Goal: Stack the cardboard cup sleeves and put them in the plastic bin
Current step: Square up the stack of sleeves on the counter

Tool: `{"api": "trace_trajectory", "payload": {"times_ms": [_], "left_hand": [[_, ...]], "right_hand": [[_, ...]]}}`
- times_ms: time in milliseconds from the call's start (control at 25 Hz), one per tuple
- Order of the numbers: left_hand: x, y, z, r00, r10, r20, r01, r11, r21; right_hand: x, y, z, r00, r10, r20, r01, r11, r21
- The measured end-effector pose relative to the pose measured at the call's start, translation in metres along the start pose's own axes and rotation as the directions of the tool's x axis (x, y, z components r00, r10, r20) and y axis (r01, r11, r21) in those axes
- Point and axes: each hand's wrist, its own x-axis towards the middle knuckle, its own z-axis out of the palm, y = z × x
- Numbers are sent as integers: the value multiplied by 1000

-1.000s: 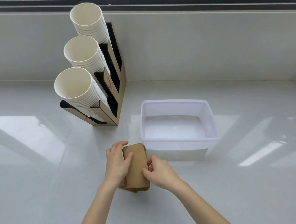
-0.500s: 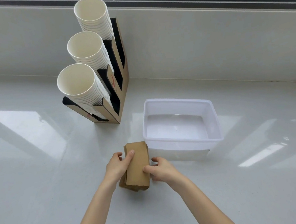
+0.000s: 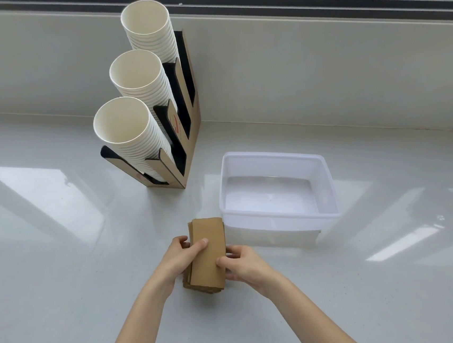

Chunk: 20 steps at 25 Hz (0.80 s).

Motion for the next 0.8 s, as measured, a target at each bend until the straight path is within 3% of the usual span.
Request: {"api": "trace_trajectory", "payload": {"times_ms": [360, 800], "left_hand": [[-18, -9, -2, 997, -36, 70, 43, 993, -113], [-32, -18, 14, 998, 15, -53, -29, 964, -264]], "right_hand": [[-11, 8, 0, 996, -57, 69, 60, 997, -43], [-31, 11, -3, 993, -106, 41, 108, 993, -53]]}}
